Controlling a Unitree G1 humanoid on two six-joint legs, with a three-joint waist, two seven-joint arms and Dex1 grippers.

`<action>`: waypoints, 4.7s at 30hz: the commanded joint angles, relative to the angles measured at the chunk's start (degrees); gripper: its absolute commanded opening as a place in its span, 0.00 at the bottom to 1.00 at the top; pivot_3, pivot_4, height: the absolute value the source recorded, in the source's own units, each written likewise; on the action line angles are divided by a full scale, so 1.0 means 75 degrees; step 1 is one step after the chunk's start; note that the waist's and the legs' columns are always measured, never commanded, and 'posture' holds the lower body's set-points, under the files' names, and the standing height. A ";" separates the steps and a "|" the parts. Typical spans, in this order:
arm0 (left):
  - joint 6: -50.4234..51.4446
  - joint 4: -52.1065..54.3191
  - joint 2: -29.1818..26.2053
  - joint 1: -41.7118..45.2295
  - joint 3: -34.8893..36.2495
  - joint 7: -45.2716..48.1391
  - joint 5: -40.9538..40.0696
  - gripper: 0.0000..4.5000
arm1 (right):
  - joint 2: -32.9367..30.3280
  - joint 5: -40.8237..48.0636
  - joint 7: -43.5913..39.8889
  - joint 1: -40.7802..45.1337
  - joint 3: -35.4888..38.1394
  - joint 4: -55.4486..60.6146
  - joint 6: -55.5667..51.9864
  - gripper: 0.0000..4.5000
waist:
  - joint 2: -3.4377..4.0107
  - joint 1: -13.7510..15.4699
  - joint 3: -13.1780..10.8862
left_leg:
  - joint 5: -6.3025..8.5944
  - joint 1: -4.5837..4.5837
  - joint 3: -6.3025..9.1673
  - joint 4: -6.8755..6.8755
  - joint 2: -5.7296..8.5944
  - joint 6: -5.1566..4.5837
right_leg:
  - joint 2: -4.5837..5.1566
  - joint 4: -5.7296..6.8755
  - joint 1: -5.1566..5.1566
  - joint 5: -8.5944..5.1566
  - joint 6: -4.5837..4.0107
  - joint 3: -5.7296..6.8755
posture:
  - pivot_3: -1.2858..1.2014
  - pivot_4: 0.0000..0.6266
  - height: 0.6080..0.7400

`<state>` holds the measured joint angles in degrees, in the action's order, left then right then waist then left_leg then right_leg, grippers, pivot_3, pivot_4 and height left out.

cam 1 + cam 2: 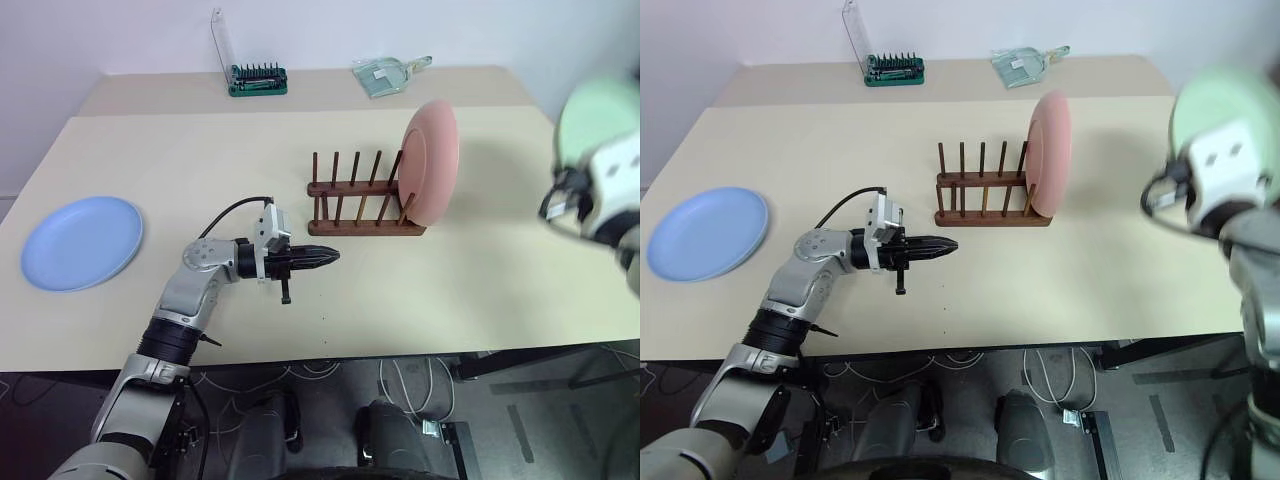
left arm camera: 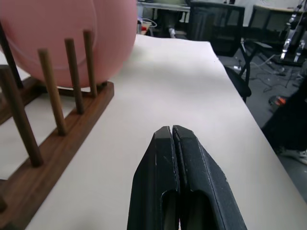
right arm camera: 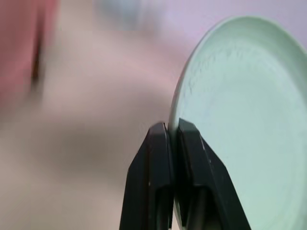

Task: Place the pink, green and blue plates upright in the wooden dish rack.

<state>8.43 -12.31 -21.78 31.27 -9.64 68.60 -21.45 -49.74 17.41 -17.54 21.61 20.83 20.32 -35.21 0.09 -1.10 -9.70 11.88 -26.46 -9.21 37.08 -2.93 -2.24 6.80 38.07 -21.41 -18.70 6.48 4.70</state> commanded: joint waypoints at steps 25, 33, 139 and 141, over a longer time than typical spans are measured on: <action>0.0465 0.0968 -0.0386 -0.0318 0.0755 -0.0540 -0.0347 0.00 | 0.3804 0.7185 0.0699 0.2533 -0.0377 -0.0473 -0.1391 0.01 | -0.0010 0.0006 -0.0007 | 0.0012 -0.0013 -0.0002 0.0011 0.0012 -0.0024 | 0.0015 0.0005 0.0002 0.0000 0.0008 0.0008 | 0.52 0.24 0.94; 0.0576 0.1080 -0.0481 -0.0337 0.0865 -0.0601 -0.0400 0.00 | 0.3921 0.6923 0.0587 0.2436 -0.0645 -0.1029 -0.1415 0.01 | -0.0010 0.0009 -0.0007 | 0.0012 -0.0014 -0.0003 0.0010 0.0012 -0.0023 | 0.0014 0.0003 0.0002 0.0000 0.0008 0.0008 | 0.52 0.24 0.94; 0.4133 0.1381 -0.1449 0.0212 0.6331 -0.8367 -0.0367 0.01 | 0.2984 -0.0767 -0.3775 0.2444 -0.4563 -0.0650 0.2106 1.00 | -0.0151 0.0025 -0.0023 | 0.0016 -0.0005 -0.0004 -0.0008 0.0013 0.0033 | 0.0022 0.0008 -0.0035 0.0002 0.0004 0.0012 | 0.52 0.24 0.94; 0.3931 0.2051 -0.1048 0.0574 0.5938 -0.8212 -0.0671 0.01 | 0.3028 -0.1178 -0.3580 0.2629 -0.4677 -0.0781 0.2416 1.00 | -0.0154 0.0047 -0.0024 | 0.0016 -0.0016 -0.0005 -0.0007 0.0017 0.0032 | 0.0024 0.0008 -0.0034 0.0002 0.0005 0.0012 | 0.52 0.24 0.94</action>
<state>40.90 -3.44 -29.95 32.78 37.20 5.25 -23.78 -27.50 10.76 -45.89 39.28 -14.90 13.77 -19.87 -1.06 -0.75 -9.88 12.00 -26.61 -9.24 37.04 -2.81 -2.01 6.97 38.14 -21.59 -18.69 6.52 4.79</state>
